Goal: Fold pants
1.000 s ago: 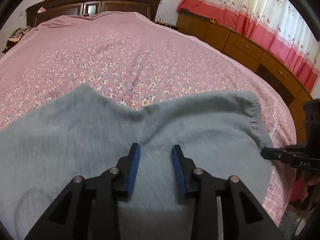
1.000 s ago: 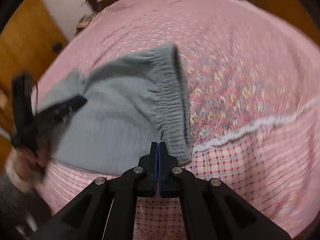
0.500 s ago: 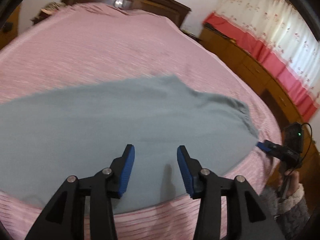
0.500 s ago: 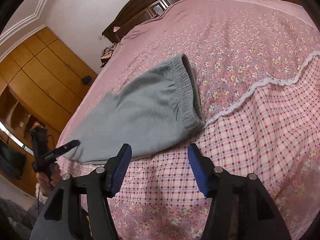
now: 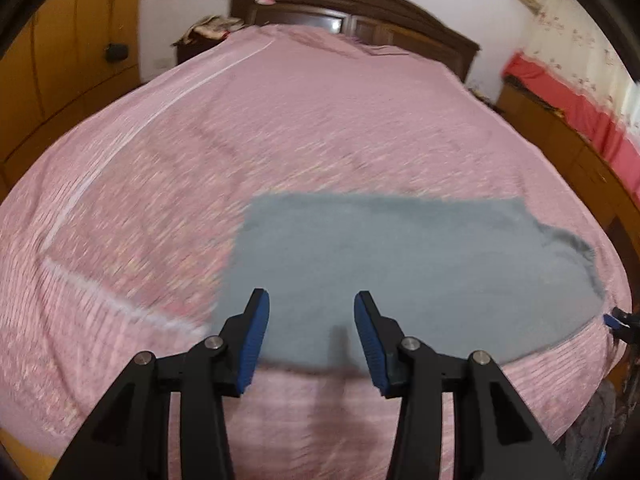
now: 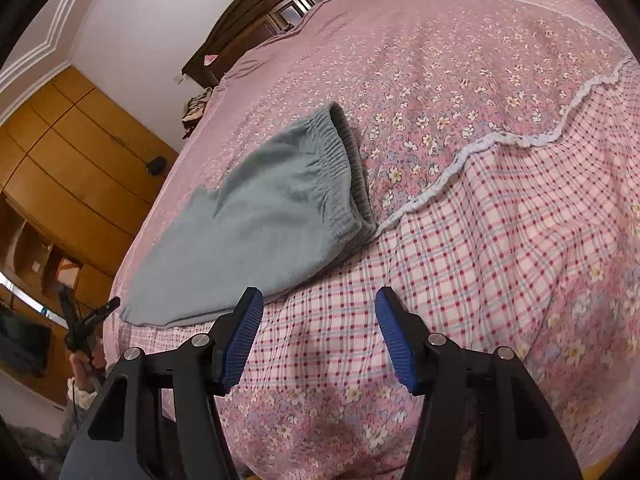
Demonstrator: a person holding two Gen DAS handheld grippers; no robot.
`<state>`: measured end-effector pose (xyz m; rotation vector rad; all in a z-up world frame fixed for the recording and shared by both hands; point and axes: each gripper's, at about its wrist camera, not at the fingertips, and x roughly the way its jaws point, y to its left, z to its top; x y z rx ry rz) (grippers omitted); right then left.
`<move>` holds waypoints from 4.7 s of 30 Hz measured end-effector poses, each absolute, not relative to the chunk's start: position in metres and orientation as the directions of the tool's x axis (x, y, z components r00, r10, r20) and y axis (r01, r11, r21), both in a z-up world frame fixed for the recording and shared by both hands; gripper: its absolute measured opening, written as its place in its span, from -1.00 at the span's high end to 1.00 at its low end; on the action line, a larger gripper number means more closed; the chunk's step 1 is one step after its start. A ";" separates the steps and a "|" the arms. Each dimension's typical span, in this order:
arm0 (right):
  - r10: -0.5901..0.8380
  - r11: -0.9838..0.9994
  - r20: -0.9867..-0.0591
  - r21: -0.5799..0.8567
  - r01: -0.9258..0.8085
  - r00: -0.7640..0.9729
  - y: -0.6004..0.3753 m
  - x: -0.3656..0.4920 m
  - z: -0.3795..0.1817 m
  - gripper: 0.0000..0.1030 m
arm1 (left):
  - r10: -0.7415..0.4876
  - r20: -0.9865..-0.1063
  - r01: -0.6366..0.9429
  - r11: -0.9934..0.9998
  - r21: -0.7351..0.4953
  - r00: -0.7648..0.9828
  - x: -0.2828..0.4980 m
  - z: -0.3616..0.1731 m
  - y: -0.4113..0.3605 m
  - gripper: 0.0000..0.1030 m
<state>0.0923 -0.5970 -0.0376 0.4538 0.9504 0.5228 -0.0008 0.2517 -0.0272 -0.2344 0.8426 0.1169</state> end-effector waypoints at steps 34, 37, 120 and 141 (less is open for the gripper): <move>0.695 0.640 -0.451 0.743 -0.196 0.559 -0.632 0.148 -0.031 -0.34 | -0.171 -0.644 -0.262 0.814 -0.519 0.746 -0.057 -0.062 0.357 0.09; 0.702 0.660 -0.532 0.736 -0.151 0.473 -0.618 0.172 -0.054 -0.34 | -0.165 -0.644 -0.256 0.822 -0.508 0.747 -0.059 -0.058 0.351 0.09; 0.631 0.732 -0.545 0.181 -0.657 0.552 -0.009 0.088 0.058 0.64 | -0.175 -0.458 -0.184 0.749 -0.636 0.872 -0.098 -0.057 0.437 -0.09; 0.566 0.546 -0.602 -0.239 -0.803 0.564 0.073 0.042 0.050 0.64 | -0.138 -0.544 -0.254 0.773 -0.582 0.828 -0.078 -0.056 0.413 -0.17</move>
